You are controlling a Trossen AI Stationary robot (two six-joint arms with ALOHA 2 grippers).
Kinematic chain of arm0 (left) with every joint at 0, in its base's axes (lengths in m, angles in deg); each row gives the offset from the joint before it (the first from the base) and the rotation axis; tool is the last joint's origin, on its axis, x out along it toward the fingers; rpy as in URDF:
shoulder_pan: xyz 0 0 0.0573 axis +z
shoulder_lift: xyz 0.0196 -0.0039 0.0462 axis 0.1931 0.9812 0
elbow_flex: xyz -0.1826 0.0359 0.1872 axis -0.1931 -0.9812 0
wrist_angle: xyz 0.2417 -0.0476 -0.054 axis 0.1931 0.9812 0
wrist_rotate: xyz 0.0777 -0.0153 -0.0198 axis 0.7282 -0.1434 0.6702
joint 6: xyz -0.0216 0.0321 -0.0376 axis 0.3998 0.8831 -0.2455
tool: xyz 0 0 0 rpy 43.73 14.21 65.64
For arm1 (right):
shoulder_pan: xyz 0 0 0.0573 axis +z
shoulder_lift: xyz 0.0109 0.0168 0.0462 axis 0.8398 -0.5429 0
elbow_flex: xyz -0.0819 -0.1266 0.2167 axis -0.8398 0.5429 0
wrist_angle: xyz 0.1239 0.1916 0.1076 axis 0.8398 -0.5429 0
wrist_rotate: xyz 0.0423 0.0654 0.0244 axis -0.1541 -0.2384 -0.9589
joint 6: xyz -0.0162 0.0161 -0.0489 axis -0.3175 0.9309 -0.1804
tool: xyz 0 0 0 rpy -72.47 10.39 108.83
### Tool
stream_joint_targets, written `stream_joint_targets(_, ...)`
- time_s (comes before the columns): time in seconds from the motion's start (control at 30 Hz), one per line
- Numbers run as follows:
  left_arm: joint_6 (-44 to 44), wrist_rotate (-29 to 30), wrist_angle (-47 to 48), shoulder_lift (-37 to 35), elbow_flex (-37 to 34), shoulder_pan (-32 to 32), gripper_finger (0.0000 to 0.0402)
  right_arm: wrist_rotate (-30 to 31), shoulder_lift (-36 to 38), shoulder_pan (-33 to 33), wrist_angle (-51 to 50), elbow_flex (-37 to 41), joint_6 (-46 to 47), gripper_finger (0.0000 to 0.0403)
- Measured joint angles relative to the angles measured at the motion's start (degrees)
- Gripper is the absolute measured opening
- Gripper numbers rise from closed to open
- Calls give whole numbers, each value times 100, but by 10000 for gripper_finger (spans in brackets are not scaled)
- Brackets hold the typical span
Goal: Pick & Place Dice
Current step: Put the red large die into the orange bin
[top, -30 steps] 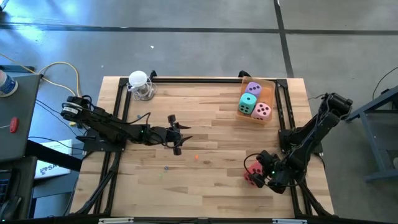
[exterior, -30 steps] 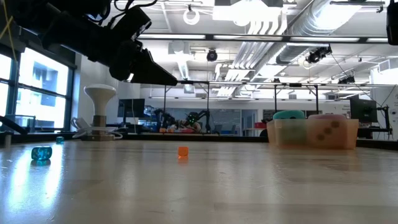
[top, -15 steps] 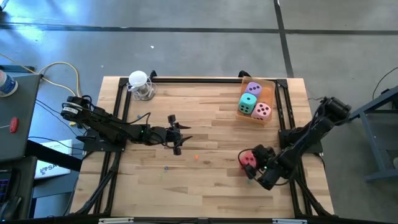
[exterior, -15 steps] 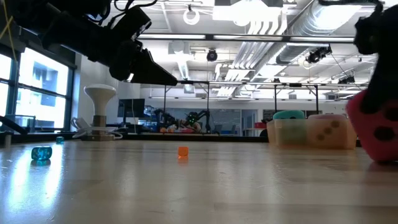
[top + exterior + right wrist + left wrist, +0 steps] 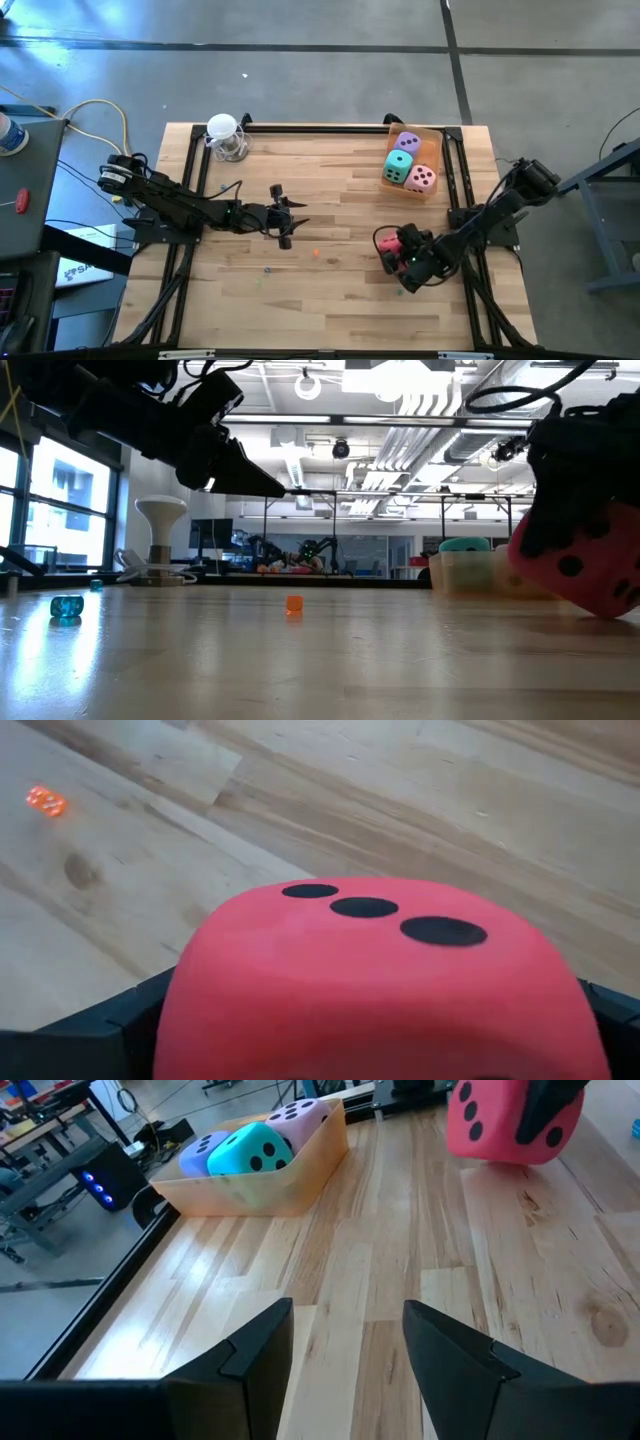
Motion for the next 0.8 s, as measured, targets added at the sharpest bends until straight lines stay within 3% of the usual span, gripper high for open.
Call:
stream_joint_targets(0.23, 2, 0, 0, 0, 0, -1, 182, -113, -4, -406, 449, 2, -579, 379)
stream_joint_targets(0.47, 2, 0, 0, 0, 1, -1, 182, 366, -4, -898, 1157, 4, -1511, 365)
stream_joint_targets(0.63, 2, 0, 0, 0, 0, 0, 182, 711, -2, -1503, 2554, -50, -3200, 368)
stream_joint_targets(0.8, 2, 1, -1, 0, 1, -1, 182, 902, 144, -2126, 2438, -664, -4902, 365)
